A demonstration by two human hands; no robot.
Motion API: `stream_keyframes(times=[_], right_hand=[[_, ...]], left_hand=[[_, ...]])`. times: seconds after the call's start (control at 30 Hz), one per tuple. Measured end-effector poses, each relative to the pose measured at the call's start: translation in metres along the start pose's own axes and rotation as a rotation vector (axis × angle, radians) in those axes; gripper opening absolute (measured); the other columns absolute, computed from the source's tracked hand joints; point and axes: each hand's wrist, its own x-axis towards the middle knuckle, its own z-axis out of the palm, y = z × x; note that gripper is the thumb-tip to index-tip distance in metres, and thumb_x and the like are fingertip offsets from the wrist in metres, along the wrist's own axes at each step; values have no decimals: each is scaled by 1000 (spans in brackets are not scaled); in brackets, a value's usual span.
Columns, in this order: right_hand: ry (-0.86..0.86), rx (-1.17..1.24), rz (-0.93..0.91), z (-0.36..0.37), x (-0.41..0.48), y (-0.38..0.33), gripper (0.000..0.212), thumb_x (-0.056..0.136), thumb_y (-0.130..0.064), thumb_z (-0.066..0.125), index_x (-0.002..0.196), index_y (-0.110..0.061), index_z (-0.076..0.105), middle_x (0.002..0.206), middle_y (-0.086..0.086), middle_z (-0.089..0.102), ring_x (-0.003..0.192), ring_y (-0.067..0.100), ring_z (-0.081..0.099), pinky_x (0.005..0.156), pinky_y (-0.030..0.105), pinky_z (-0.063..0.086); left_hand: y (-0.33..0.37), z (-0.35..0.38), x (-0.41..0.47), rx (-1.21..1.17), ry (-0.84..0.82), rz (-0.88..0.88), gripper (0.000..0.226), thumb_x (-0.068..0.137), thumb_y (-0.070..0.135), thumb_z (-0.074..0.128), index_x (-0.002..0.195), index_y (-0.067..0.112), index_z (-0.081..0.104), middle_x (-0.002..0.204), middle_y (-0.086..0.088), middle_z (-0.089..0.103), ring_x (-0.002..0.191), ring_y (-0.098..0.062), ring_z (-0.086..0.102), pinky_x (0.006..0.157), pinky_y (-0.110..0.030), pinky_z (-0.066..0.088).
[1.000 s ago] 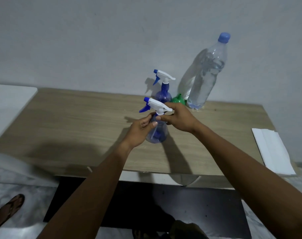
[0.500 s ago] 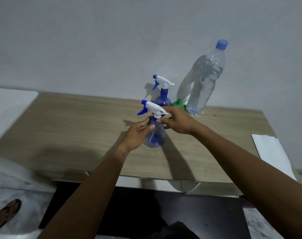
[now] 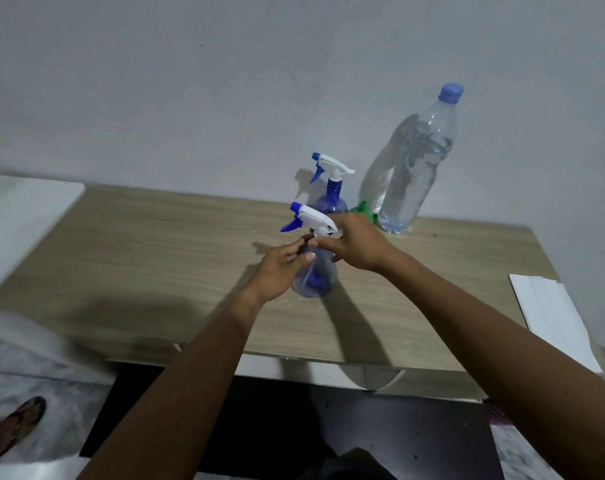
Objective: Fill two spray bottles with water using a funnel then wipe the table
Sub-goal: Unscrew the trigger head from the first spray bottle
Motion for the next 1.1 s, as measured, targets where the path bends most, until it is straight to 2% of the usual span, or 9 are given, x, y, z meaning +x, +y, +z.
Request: stream_keyframes(times=[0.23,0.43,0.6,0.67,0.77,0.8,0.87,0.97,1.1], right_hand=[[-115,1,10,-9,-3,-1,26,96,-20,70,119,-8,67,107,14,71,87,21,73,72,34,64],[-210,18,32,-15,-2,-3,29,98,-18,66,126,-10,62,117,12,66,103,25,68,79,37,64],[-43,-49,36,-7,-7,-9,27,91,-35,75,104,-12,71,92,9,72,81,23,71,74,43,61],[35,-121,5,-1,-8,-13,35,86,-44,78,101,-13,69,88,4,71,79,23,66,70,36,55],[87,-117,-41,1,-8,-13,30,86,-36,80,103,-23,59,84,-6,60,75,18,56,62,22,44],[77,-90,-43,0,-9,-11,30,86,-33,81,103,-23,58,85,-6,59,75,17,56,63,24,47],[45,-14,-17,-1,-9,-5,32,85,-28,81,109,-17,64,93,-2,66,81,16,62,73,37,59],[7,15,13,-3,-11,-1,36,88,-22,79,122,-18,68,104,1,71,92,20,69,81,47,61],[-60,59,26,-8,-13,0,27,93,-16,72,119,-20,70,108,3,72,99,25,69,85,48,61]], left_hand=[[0,0,-1,-13,7,-25,51,99,13,58,148,13,44,136,2,61,123,-5,58,94,-9,46],[0,0,-2,12,4,-20,50,99,19,59,147,18,46,132,8,62,126,-7,56,107,-24,42],[-1,1,-2,6,14,4,45,99,6,57,143,8,51,135,-1,62,124,-8,58,107,-23,44],[-2,2,-2,17,19,31,44,98,3,56,142,4,52,137,-3,61,125,-7,57,106,-21,44],[-2,1,-1,-2,14,12,45,98,8,58,143,9,51,137,0,61,126,-9,57,109,-25,44],[-1,1,-1,-3,11,4,47,99,11,58,144,11,50,136,2,61,126,-9,57,109,-25,45],[0,2,-1,-9,11,5,48,99,12,59,145,13,48,134,2,62,124,-9,58,104,-20,47],[0,3,-2,-27,35,18,48,98,9,58,145,9,47,132,2,61,123,-9,57,93,-11,48],[1,2,-3,-43,9,-6,51,99,13,59,147,12,44,134,4,61,123,-7,58,106,-23,45]])
